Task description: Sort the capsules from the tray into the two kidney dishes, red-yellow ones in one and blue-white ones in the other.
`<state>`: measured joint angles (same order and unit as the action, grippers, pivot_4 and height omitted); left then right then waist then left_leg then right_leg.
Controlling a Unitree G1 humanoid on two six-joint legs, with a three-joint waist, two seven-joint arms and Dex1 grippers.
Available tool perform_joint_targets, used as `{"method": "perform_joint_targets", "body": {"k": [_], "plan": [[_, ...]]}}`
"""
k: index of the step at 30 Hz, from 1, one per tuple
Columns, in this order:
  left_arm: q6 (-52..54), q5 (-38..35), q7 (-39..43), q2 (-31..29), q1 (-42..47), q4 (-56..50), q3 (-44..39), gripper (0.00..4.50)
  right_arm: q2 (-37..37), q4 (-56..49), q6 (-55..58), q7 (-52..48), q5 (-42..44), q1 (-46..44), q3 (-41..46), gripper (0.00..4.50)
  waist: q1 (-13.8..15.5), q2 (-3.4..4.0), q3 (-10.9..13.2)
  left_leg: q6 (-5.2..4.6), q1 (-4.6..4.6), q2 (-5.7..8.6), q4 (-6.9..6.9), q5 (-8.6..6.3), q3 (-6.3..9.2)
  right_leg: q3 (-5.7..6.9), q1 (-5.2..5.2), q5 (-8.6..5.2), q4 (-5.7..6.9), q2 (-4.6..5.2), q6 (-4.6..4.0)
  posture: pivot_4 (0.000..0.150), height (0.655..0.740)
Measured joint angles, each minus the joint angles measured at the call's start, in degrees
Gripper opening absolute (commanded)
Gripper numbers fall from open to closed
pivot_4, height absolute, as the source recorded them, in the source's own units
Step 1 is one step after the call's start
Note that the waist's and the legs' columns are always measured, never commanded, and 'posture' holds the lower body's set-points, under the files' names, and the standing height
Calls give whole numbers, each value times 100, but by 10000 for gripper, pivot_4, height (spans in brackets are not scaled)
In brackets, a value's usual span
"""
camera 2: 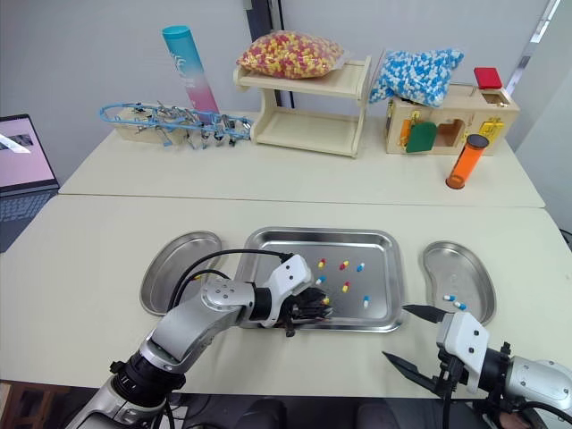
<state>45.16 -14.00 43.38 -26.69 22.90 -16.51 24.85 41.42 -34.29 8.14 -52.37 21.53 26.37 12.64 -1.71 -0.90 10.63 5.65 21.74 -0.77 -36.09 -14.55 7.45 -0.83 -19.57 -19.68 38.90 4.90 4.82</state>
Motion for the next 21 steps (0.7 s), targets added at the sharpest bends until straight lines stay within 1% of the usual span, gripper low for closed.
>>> {"method": "perform_joint_targets", "body": {"k": [10, 13, 21], "plan": [[-342, 29, 140, -5, -60, 86, -5, 15137, -10, -3, 0, 11, 1, -4, -41, 45000, 1, 0, 0, 0, 1, 0, 0, 0, 1, 1, 0, 0, 0, 0, 0, 1500, 7400], [-453, 40, 256, -110, -87, 87, -4, 15137, -11, -4, 7, 21, 1, -4, -44, 45000, -5, 0, 0, 0, -1, 0, 0, 0, 1, 0, 0, 0, 0, 0, 0, 1500, 7400], [-413, 101, 331, -167, -88, 101, -2, 15137, -11, -73, 61, 76, 1, -16, -48, 45000, -4, 1, -1, 0, 0, 0, 0, 0, 0, 0, 0, 0, 0, 0, 0, 1500, 7400]]}}
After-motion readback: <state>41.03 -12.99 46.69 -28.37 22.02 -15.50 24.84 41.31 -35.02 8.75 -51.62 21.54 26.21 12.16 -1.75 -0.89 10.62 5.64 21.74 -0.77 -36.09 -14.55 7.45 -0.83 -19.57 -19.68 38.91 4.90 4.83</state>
